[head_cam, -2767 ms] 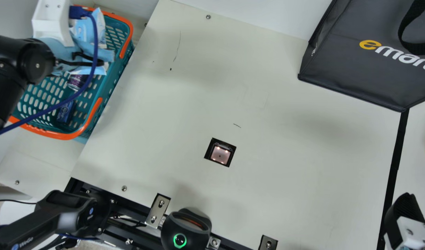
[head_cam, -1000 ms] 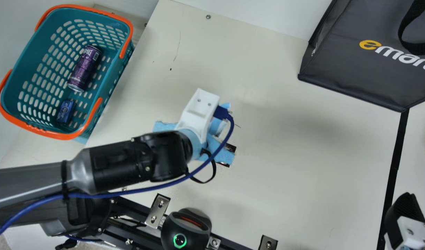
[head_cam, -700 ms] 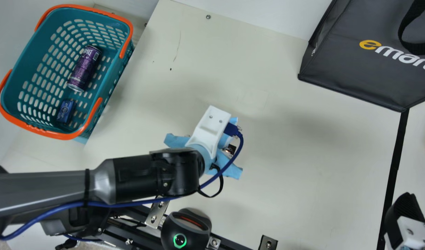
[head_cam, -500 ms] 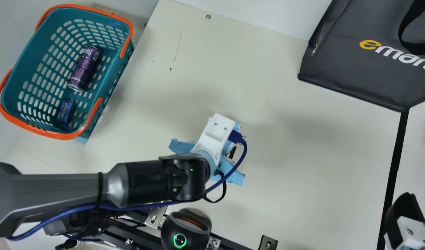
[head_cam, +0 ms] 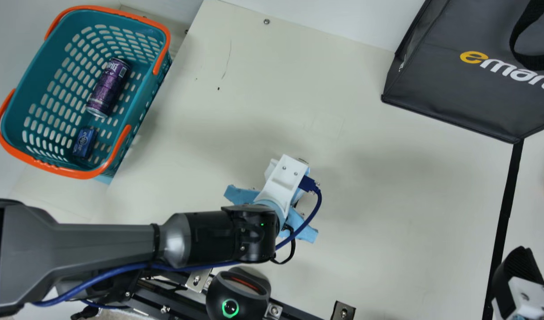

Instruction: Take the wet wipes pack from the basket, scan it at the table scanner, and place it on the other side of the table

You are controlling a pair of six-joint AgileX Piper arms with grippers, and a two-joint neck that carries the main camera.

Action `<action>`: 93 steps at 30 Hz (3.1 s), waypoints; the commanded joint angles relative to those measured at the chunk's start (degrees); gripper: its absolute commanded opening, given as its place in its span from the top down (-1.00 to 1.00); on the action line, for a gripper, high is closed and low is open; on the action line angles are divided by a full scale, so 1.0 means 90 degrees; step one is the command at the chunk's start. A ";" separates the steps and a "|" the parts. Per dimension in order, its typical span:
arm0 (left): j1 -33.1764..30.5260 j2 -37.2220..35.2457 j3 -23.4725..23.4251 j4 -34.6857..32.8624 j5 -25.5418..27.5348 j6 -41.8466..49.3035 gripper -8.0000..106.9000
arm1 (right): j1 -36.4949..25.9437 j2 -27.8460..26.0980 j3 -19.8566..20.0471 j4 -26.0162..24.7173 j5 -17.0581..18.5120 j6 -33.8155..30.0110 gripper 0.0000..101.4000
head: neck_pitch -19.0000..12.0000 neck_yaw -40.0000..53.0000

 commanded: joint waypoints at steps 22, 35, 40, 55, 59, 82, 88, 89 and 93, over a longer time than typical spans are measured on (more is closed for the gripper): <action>0.0472 -0.0688 0.0063 -0.0215 -0.0007 0.0595 -0.71 | 0.0000 0.0000 0.0000 0.0000 -0.0002 0.0000 -0.87 | -0.0184 0.0025; 0.1817 -0.1909 0.0429 -0.1292 -0.0087 0.2525 -0.71 | 0.0000 0.0000 0.0000 0.0000 -0.0002 0.0000 -0.87 | -0.0184 0.0025; 0.2493 -0.2300 0.0593 -0.1724 -0.0116 0.3377 -0.71 | 0.0000 0.0000 0.0000 0.0000 -0.0002 0.0000 -0.87 | -0.0184 0.0025; 0.4379 -0.3187 0.0635 -0.2699 0.0153 0.5350 -0.71 | 0.0000 0.0000 0.0000 0.0000 -0.0002 0.0000 -0.87 | -0.0184 0.0025; 0.4494 -0.3273 0.0632 -0.2801 0.0197 0.5466 -0.71 | 0.0000 0.0000 0.0000 0.0000 -0.0002 0.0000 -0.87 | -0.0184 0.0025; 0.4564 -0.3273 0.0632 -0.2816 0.0196 0.5528 -0.71 | 0.0000 0.0000 0.0000 0.0000 -0.0002 0.0000 -0.87 | -0.0184 -0.2197; 0.4564 -0.3273 0.0632 -0.2816 0.0196 0.5528 -0.71 | 0.0000 0.0000 0.0000 0.0000 -0.0002 0.0000 -0.87 | -0.0184 -0.2197; 0.4564 -0.3273 0.0632 -0.2816 0.0196 0.5528 -0.71 | 0.0000 0.0000 0.0000 0.0000 -0.0002 0.0000 -0.87 | -0.0184 -0.2197; 0.4586 -0.3236 0.0615 -0.2811 0.0205 0.5558 -0.71 | 0.0000 0.0000 0.0000 0.0000 -0.0002 0.0000 -0.87 | -0.0184 -0.2197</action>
